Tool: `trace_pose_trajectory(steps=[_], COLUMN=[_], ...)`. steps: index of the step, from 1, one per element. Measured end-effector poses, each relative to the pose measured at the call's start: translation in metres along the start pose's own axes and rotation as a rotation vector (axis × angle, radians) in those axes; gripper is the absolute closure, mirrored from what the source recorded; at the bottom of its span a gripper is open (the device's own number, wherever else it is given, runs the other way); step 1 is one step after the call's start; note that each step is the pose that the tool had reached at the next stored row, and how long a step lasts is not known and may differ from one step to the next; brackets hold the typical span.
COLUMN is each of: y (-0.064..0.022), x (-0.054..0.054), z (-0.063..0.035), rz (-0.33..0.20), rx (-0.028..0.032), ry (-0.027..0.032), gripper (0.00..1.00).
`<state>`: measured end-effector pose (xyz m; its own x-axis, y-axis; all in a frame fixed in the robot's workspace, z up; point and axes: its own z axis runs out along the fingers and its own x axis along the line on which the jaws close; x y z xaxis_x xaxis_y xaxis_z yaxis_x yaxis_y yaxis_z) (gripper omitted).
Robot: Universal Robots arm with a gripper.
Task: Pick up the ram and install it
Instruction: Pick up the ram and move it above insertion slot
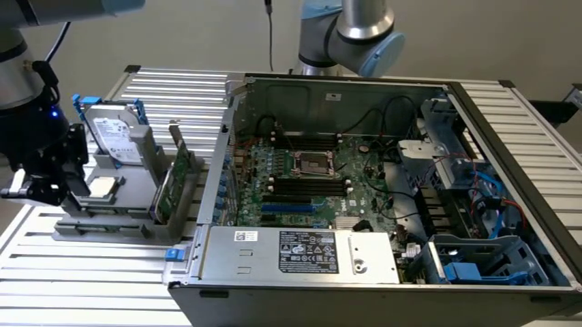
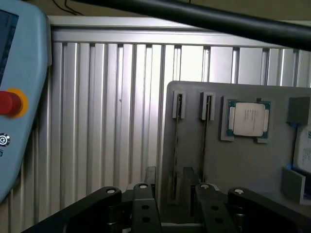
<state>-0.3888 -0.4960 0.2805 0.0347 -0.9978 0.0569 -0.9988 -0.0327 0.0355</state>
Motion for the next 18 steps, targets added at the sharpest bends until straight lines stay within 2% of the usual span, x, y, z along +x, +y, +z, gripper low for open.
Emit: trace_pose_trajectory(steps=[12, 18], y=[-0.0013, -0.0018], x=[0.005, 0.004], z=[0.0222, 0.0330], rz=[-0.085, -0.092], rx=[0.0050, 0.0054], ry=[0.0029, 0.0033], gripper=[0.64, 0.64])
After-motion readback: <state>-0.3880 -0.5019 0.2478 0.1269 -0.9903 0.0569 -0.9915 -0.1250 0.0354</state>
